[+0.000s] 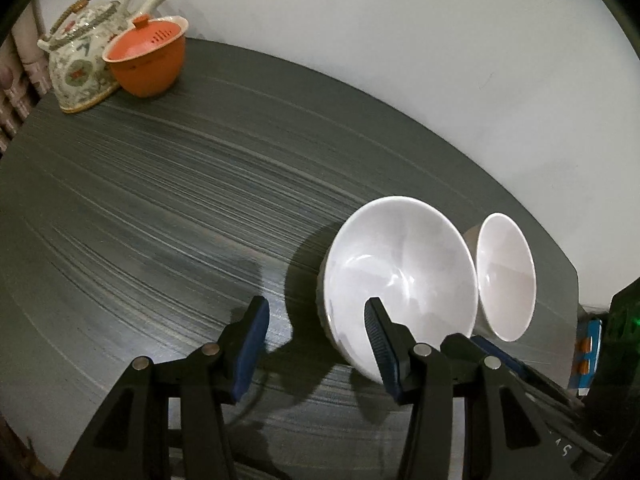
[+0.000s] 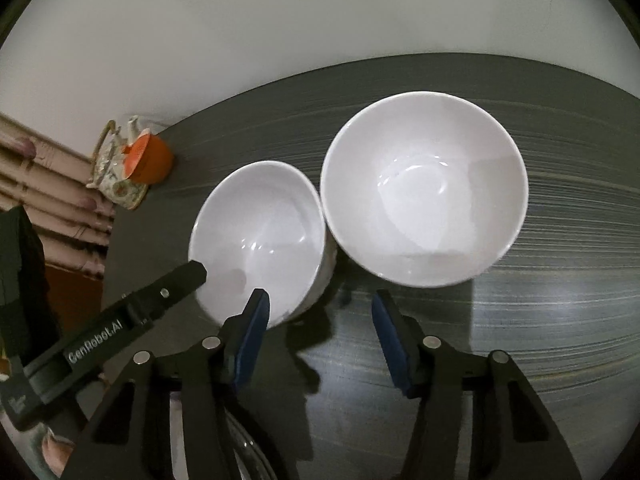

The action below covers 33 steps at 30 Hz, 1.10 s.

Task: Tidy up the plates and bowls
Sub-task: 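Move the right tool toward the white bowls, then grasp the rim of a white bowl with the right tool and lift it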

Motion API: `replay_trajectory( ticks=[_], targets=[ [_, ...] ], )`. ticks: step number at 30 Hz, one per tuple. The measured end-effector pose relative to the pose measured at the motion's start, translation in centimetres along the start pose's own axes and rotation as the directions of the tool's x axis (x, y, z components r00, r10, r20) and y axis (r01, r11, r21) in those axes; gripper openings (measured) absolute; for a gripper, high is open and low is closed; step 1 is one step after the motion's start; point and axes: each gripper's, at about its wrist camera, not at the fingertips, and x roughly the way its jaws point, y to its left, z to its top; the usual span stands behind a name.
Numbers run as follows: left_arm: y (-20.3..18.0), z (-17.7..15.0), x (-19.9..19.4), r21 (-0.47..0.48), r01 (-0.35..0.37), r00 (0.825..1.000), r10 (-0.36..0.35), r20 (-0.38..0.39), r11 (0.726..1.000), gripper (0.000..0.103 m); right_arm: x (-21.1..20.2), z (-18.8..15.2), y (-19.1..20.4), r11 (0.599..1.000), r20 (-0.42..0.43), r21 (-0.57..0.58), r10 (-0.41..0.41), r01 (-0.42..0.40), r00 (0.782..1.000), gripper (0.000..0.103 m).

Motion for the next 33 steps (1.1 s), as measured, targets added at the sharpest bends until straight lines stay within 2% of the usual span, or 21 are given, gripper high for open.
replay_trajectory(
  ticks=[4, 6, 9, 11, 14, 16, 22, 33],
  targets=[
    [0.1, 0.2, 1.3, -0.015, -0.014, 1.000, 0.014, -0.008, 1.000, 0.049, 1.2, 0.3, -0.4, 1.000, -0.009, 0.019, -0.008, 0.008, 1.000, 0.048],
    [0.1, 0.4, 1.8, -0.016, -0.019, 1.000, 0.019, -0.005, 1.000, 0.036, 1.6, 0.5, -0.5, 1.000, -0.012, 0.024, -0.010, 0.010, 1.000, 0.047],
    [0.2, 0.7, 2.4, -0.032, -0.016, 1.000, 0.016, -0.007, 0.999, 0.031, 2.2, 0.8, -0.8, 0.999, -0.011, 0.039, -0.007, 0.008, 1.000, 0.046],
    [0.1, 0.8, 2.7, -0.041, 0.000, 1.000, 0.000, -0.006, 0.999, 0.026, 2.6, 1.0, -0.9, 0.999, -0.014, 0.041, -0.004, 0.005, 1.000, 0.037],
    [-0.4, 1.0, 2.9, -0.030, 0.020, 1.000, -0.021, -0.006, 0.999, 0.013, 2.9, 1.2, -0.8, 0.998, -0.022, 0.046, 0.032, -0.031, 0.999, 0.031],
    [-0.7, 0.9, 3.0, -0.022, 0.004, 1.000, -0.004, -0.008, 1.000, 0.012, 2.8, 1.2, -0.7, 0.998, -0.023, 0.043, 0.050, -0.049, 0.998, 0.022],
    [-0.4, 0.4, 2.7, -0.025, 0.007, 1.000, -0.008, -0.026, 1.000, 0.012, 2.4, 0.8, -0.2, 0.999, -0.024, 0.036, 0.039, -0.038, 0.999, 0.022],
    [-0.8, -2.0, -0.6, 0.008, 0.017, 1.000, -0.017, -0.001, 1.000, 0.012, -1.2, -1.5, 0.6, 0.999, 0.006, 0.012, 0.039, -0.039, 0.999, 0.022]
  ],
)
